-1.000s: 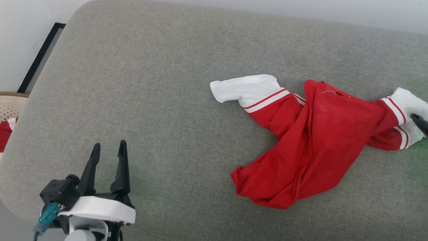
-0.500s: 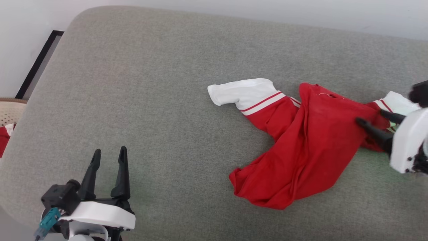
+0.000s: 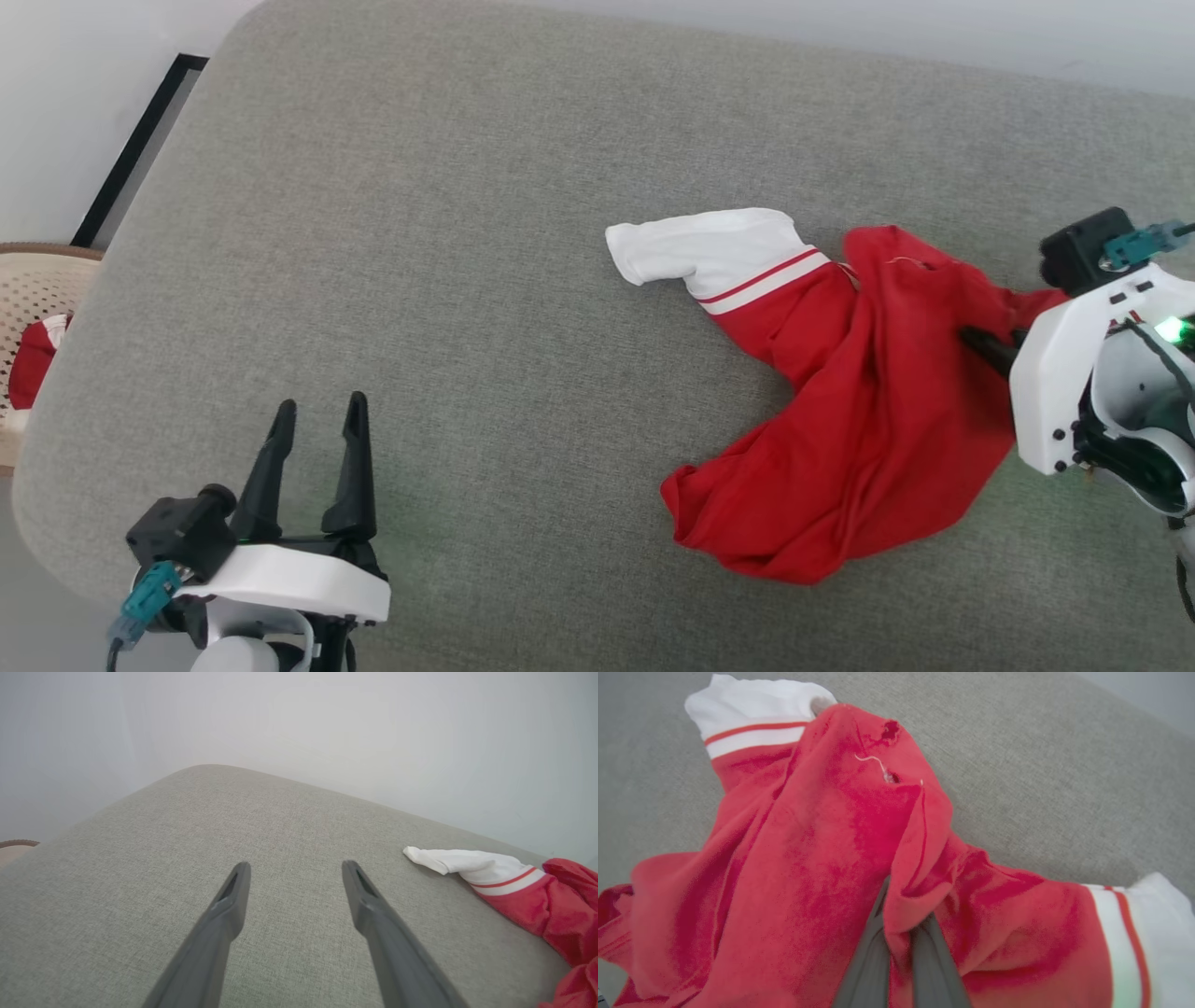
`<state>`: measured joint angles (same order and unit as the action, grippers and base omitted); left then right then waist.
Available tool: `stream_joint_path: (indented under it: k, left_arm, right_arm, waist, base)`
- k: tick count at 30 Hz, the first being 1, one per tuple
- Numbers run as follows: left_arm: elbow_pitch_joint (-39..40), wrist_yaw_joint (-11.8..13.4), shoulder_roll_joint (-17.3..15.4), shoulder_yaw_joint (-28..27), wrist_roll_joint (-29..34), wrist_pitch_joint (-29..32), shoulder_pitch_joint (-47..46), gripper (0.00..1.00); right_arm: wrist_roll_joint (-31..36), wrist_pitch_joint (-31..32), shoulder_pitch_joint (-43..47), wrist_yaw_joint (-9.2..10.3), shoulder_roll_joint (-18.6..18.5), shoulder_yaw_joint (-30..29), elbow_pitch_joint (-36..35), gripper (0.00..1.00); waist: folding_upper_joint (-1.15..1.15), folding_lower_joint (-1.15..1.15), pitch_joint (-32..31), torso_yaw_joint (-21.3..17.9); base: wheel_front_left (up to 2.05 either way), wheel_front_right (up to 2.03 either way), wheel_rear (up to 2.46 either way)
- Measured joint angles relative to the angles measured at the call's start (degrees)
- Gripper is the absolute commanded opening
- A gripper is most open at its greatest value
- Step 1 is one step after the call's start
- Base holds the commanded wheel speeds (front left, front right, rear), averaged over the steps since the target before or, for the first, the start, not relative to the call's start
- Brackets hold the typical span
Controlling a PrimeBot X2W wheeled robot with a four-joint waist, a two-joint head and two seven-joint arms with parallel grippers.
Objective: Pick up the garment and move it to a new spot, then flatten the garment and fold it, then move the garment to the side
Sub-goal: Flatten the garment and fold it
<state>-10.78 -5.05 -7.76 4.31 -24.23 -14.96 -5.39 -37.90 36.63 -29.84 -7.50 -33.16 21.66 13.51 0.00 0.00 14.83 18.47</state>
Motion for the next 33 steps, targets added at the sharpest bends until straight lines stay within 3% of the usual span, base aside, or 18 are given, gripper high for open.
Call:
stream_joint_path:
  k: [5, 14, 19, 24, 25, 26, 27, 33]
  left_arm:
    - [0.04, -0.18, -0.03, -1.40, 0.00, -0.01, 0.37, 1.00]
    - [0.15, -0.49, -0.18, -2.65, 0.12, -0.01, 0.98, 1.00]
    - [-0.12, -0.82, -0.16, -2.69, 0.20, -0.01, 0.87, 1.00]
    - [-0.63, -1.00, -0.02, -2.83, 0.20, 0.00, 0.81, 1.00]
    - [-0.74, -1.01, -0.01, -2.83, 0.22, 0.00, 0.79, 1.00]
    - [-0.85, -1.01, 0.03, -2.87, 0.30, -0.01, 0.79, 1.00]
    - [-0.94, -1.04, 0.05, -2.94, 0.37, 0.00, 0.79, 1.00]
    - [-1.20, -1.27, 0.11, -3.41, 0.60, -0.01, 0.79, 1.00]
  right_arm:
    - [-2.64, 0.80, 0.91, 0.00, -2.15, 1.86, -8.02, 0.00]
    - [-7.90, 7.09, 11.28, -0.01, -3.41, 1.26, -25.95, 0.00]
    - [-8.83, 12.10, 18.03, 0.00, -2.35, 0.21, -29.70, 0.00]
    - [-8.36, 14.57, 22.86, -0.01, -0.83, 0.58, -28.92, 0.00]
    - [-7.90, 14.80, 23.13, 0.00, -0.75, 0.86, -28.64, 0.15]
    - [-7.60, 14.79, 23.35, -0.01, -0.67, 1.08, -28.38, 0.40]
    - [-7.37, 14.74, 23.49, -0.01, -0.31, 0.94, -28.07, 1.00]
    - [-7.36, 14.55, 23.75, 0.00, 1.74, -3.19, -29.65, 1.00]
  waist:
    - [0.00, 0.00, -0.33, -0.91]
    - [0.00, 0.00, -0.88, -3.26]
    - [0.00, 0.00, -0.84, -3.89]
    - [0.00, 0.00, -0.80, -4.06]
    - [0.00, 0.00, -0.81, -4.08]
    - [0.00, 0.00, -0.83, -4.10]
    - [0.00, 0.00, -0.85, -4.14]
    - [0.00, 0.00, -1.00, -4.48]
  base:
    - [0.00, 0.00, 0.00]
    - [0.00, 0.00, 0.00]
    - [0.00, 0.00, 0.00]
    - [0.00, 0.00, 0.00]
    - [0.00, 0.00, 0.00]
    - [0.00, 0.00, 0.00]
    - [0.00, 0.00, 0.00]
    - [0.00, 0.00, 0.00]
